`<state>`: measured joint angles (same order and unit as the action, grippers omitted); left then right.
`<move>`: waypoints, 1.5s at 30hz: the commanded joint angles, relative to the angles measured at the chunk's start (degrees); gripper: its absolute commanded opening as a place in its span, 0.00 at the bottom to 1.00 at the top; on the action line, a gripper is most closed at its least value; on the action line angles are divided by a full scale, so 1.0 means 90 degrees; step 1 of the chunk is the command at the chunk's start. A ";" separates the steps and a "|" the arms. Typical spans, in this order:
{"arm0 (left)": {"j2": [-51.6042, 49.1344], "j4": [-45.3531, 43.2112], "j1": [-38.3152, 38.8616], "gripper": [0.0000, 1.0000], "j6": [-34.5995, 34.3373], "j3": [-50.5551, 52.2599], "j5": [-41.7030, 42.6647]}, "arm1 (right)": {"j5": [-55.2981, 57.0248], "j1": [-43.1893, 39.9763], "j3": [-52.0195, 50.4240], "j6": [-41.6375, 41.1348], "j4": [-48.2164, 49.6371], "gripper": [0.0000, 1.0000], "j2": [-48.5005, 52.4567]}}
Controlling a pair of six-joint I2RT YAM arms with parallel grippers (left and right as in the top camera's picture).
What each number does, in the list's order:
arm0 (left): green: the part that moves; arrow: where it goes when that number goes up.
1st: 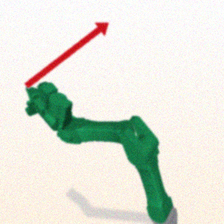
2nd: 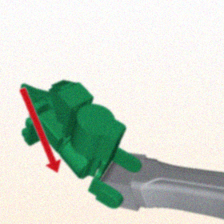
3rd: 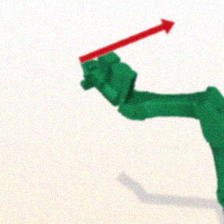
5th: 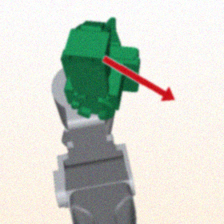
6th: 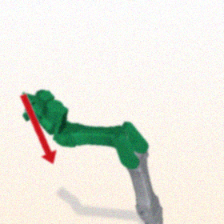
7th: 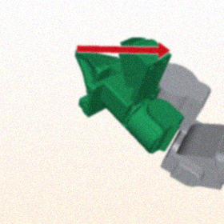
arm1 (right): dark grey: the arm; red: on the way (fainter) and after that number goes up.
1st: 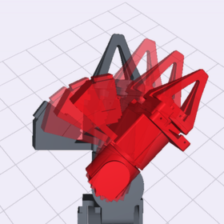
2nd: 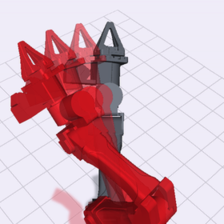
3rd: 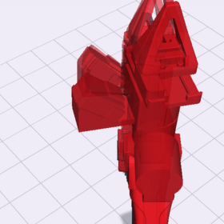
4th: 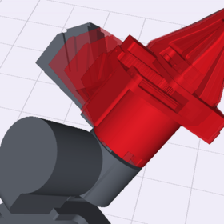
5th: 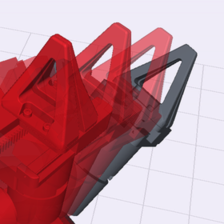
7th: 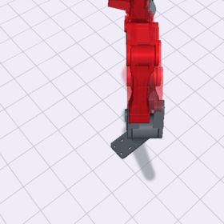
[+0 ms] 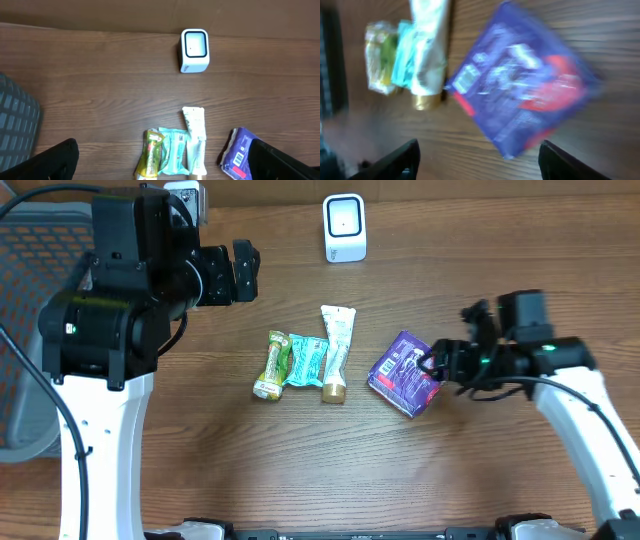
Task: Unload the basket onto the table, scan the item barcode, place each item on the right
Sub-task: 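Lower the right gripper onto the purple package and grasp it, then lift the purple package with the right gripper and turn it over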
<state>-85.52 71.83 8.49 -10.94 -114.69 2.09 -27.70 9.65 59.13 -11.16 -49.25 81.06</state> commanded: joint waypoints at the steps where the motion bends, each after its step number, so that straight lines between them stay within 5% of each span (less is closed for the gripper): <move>1: -0.0153 0.0000 -0.0024 1.00 0.0073 0.0017 -0.0124 | -0.0134 0.0826 0.0002 -0.0056 0.0270 0.71 0.0304; 6: -0.0197 0.0005 -0.0024 0.99 0.0073 0.0019 -0.0117 | 0.0238 0.1715 0.0002 -0.0172 0.0571 0.58 0.0792; 13: -0.0197 0.0019 -0.0024 1.00 0.0073 0.0019 -0.0117 | 0.0981 0.1962 0.0002 -0.1010 0.0066 0.57 0.0891; 19: -0.0197 0.0019 -0.0024 1.00 0.0073 0.0019 -0.0117 | 0.1644 0.0940 0.0255 -0.2125 -0.0282 0.66 0.0583; 21: -0.0197 0.0019 -0.0024 0.99 0.0073 0.0019 -0.0117 | 0.1632 0.0355 0.0359 -0.1984 -0.0330 0.80 0.0415; 25: -0.0197 0.0019 -0.0024 1.00 0.0073 0.0019 -0.0117 | 0.0789 -0.0753 0.0355 -0.0493 -0.0209 0.98 0.0520; 27: -0.0197 0.0019 -0.0024 1.00 0.0073 0.0019 -0.0117 | -0.0231 -0.1217 0.0355 0.1214 0.0024 1.00 0.0882; 32: -0.0197 0.0022 -0.0024 1.00 0.0073 0.0019 -0.0117 | -0.0799 -0.1282 0.0357 0.2450 0.0772 0.99 0.1678; 37: -0.0197 0.0019 -0.0024 1.00 0.0073 0.0019 -0.0117 | -0.0940 -0.1282 0.0355 0.2560 0.1222 0.86 0.2429; 41: -0.0197 0.0022 -0.0024 0.99 0.0073 0.0019 -0.0117 | -0.0935 -0.1302 0.0359 0.2392 0.0425 0.45 0.2460; 45: -0.0197 0.0022 -0.0024 1.00 0.0073 0.0019 -0.0117 | -0.0940 -0.1372 0.0362 0.1367 -0.0267 0.39 0.2409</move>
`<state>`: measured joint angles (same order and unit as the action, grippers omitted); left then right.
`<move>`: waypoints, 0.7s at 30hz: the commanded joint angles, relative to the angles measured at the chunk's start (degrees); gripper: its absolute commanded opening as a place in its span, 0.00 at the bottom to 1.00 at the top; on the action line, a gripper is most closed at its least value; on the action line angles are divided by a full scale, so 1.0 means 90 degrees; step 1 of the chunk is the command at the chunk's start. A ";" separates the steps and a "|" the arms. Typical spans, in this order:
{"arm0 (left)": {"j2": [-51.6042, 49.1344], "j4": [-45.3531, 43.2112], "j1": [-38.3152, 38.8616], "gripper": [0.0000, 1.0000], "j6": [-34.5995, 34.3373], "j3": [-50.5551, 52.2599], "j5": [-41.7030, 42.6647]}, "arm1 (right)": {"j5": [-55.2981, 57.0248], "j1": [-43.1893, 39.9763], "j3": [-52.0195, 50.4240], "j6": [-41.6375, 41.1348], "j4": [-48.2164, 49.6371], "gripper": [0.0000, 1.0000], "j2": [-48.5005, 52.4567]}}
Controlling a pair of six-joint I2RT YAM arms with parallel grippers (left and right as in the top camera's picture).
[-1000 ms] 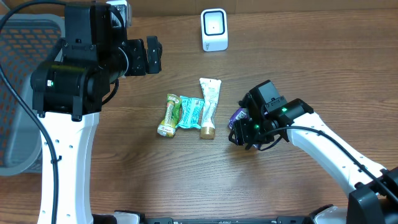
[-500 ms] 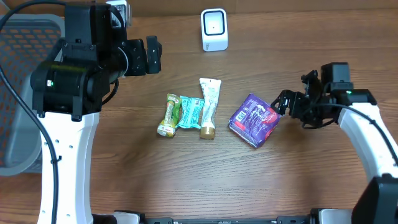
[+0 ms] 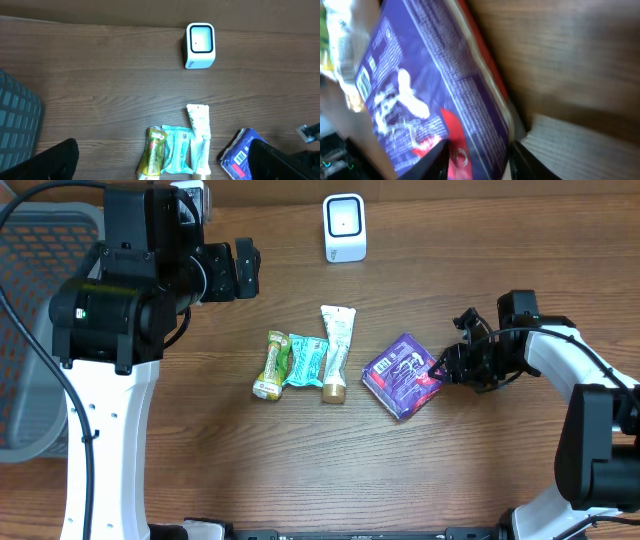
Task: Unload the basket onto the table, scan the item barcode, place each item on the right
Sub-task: 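Lift the purple package with the right gripper and turn it over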
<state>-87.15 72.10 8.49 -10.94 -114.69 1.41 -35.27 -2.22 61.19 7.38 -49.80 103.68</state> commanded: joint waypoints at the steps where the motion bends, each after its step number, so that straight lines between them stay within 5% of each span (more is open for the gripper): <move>1: -0.0015 -0.0007 -0.0024 0.99 0.0073 0.0019 -0.0041 | -0.0102 -0.0039 0.0134 -0.0988 -0.0369 0.38 -0.0117; 7: -0.0015 -0.0010 -0.0024 1.00 0.0073 0.0019 -0.0041 | -0.0284 0.0085 0.0141 -0.1207 -0.0843 0.38 -0.0255; 11: -0.0015 -0.0010 -0.0024 0.99 0.0073 0.0019 -0.0041 | 0.1158 -0.0029 0.1209 -0.0656 -0.1535 0.55 -0.0352; 14: -0.0015 -0.0010 -0.0024 1.00 0.0073 0.0019 -0.0041 | 0.1139 0.0027 0.1892 0.0034 -0.1409 0.86 -0.0352; 16: -0.0015 -0.0007 -0.0024 1.00 0.0073 0.0019 -0.0041 | 0.0971 0.0131 0.1894 0.0617 -0.0899 0.93 -0.0318; 21: -0.0015 -0.0007 -0.0024 1.00 0.0073 0.0019 -0.0041 | 0.0175 0.0199 0.1778 0.1523 -0.0850 0.87 0.0313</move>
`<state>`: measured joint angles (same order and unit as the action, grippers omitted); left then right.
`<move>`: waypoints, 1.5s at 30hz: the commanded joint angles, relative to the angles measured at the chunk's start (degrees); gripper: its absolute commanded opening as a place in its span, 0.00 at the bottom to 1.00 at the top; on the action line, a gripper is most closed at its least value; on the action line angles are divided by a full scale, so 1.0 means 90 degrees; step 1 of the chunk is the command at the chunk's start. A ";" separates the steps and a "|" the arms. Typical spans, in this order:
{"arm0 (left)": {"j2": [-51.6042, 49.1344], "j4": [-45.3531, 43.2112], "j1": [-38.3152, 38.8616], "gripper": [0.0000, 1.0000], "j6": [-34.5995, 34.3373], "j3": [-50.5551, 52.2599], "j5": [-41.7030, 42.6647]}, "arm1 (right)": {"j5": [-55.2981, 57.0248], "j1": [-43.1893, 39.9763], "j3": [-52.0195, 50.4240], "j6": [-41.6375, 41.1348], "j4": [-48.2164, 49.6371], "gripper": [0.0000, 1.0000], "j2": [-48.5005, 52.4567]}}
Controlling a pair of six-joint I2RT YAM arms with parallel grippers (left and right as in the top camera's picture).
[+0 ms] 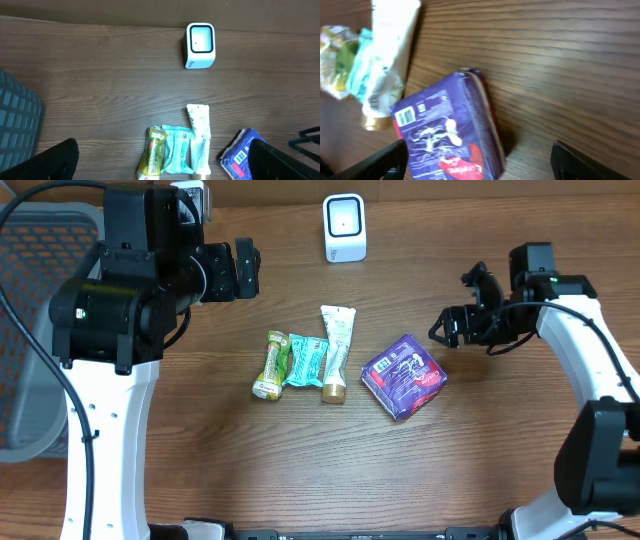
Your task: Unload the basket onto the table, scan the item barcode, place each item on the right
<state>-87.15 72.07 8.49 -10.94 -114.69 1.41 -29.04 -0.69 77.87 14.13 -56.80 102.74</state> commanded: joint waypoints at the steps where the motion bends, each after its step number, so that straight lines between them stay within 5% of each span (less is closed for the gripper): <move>1: -0.0015 -0.0007 -0.0024 1.00 0.0073 0.0019 -0.0041 | -0.0602 0.0029 -0.0075 0.0855 -0.0134 0.85 0.0588; 13: -0.0015 -0.0005 -0.0024 0.99 0.0073 0.0019 -0.0041 | -0.1372 0.0124 -0.0075 0.1124 -0.0189 0.74 0.1690; 19: -0.0015 -0.0005 -0.0024 0.99 0.0073 0.0019 -0.0041 | -0.1503 0.0165 -0.0080 0.1025 -0.0204 0.57 0.1853; 21: -0.0017 -0.0005 -0.0024 1.00 0.0073 0.0019 -0.0041 | -0.1503 0.0177 -0.0080 0.0648 -0.0100 0.36 0.1853; 24: -0.0017 -0.0005 -0.0024 1.00 0.0073 0.0019 -0.0041 | -0.1508 0.0236 -0.0080 0.0566 -0.0039 0.29 0.1853; 28: -0.0017 -0.0005 -0.0024 1.00 0.0073 0.0019 -0.0041 | -0.1600 0.0277 -0.0051 0.0007 -0.0036 0.08 0.1848; 34: -0.0017 -0.0005 -0.0024 1.00 0.0073 0.0019 -0.0041 | -0.2229 -0.0158 0.0073 -0.0449 0.0015 0.05 0.0925; 36: -0.0017 -0.0005 -0.0024 0.99 0.0073 0.0019 -0.0041 | -0.1736 -0.0270 0.0073 -0.0998 0.0155 0.04 0.0393; 41: -0.0017 -0.0005 -0.0024 0.99 0.0073 0.0019 -0.0041 | 0.1950 -0.0165 0.0044 -0.3203 0.0350 0.04 -0.0680; 45: -0.0017 -0.0005 -0.0024 1.00 0.0073 0.0019 -0.0041 | 0.2341 0.0199 -0.0272 -0.3803 0.0437 0.04 -0.0648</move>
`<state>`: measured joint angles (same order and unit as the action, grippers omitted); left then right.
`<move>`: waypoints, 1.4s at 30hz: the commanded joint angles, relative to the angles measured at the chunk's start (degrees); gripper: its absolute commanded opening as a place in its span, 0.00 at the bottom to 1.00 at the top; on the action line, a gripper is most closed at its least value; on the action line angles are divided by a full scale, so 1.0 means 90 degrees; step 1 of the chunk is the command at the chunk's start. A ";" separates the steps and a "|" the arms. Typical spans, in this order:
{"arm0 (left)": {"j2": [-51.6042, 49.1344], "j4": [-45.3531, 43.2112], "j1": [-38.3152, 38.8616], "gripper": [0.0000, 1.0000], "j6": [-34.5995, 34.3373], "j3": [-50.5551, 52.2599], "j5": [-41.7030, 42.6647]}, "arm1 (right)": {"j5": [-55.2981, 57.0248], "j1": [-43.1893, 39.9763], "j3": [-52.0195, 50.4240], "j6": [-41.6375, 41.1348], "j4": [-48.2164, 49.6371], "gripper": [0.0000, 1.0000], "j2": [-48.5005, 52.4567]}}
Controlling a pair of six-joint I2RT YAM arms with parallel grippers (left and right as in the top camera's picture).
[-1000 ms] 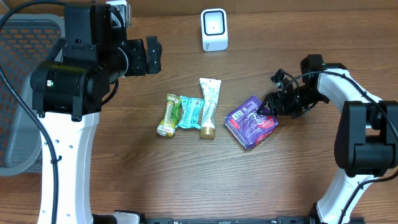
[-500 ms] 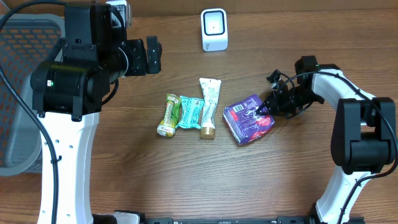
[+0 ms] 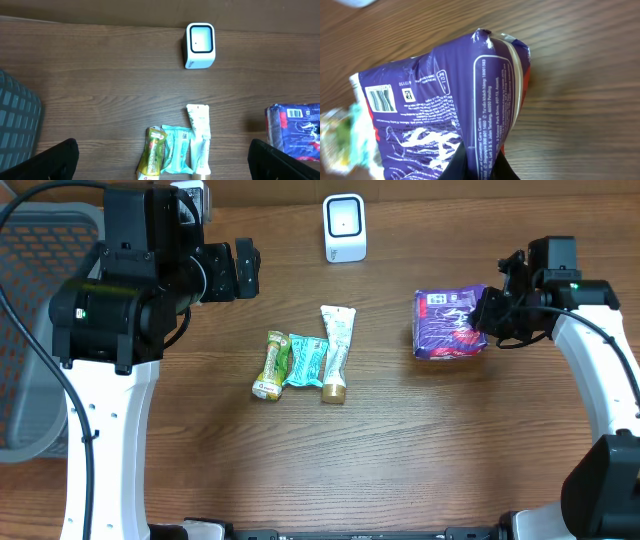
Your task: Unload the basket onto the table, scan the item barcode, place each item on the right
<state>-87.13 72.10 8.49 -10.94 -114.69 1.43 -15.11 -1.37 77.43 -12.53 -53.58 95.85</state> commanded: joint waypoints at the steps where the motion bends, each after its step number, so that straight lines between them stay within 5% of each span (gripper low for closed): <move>1: -0.0019 -0.0007 -0.0024 0.99 0.0073 0.0019 -0.0044 | 0.0794 0.0338 -0.0306 -0.0899 0.0126 0.04 0.0143; 7: -0.0019 -0.0007 -0.0024 1.00 0.0073 0.0019 -0.0044 | 0.0789 0.0753 -0.1132 -0.0974 0.0874 0.04 0.0223; 17: -0.0019 -0.0007 -0.0024 0.99 0.0073 0.0019 -0.0044 | 0.0289 0.0610 -0.1151 -0.0913 0.0753 0.56 0.0223; 21: -0.0019 -0.0007 -0.0024 1.00 0.0073 0.0019 -0.0044 | 0.0039 0.0308 -0.1151 -0.0670 0.0733 0.63 0.0270; 36: -0.0019 -0.0007 -0.0024 1.00 0.0073 0.0019 -0.0044 | -0.2574 -0.0566 -0.1479 0.1236 0.1144 0.71 0.1229; 39: -0.0019 -0.0007 -0.0024 1.00 0.0073 0.0019 -0.0044 | -0.2900 -0.0566 -0.1710 0.1234 0.1455 0.66 0.1231; 42: -0.0019 -0.0007 -0.0024 0.99 0.0073 0.0019 -0.0044 | -0.2956 -0.0566 -0.2067 0.1013 0.1948 0.45 0.1231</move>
<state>-87.15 72.07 8.49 -10.94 -114.69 1.43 -39.09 -6.55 60.93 -2.63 -38.20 106.74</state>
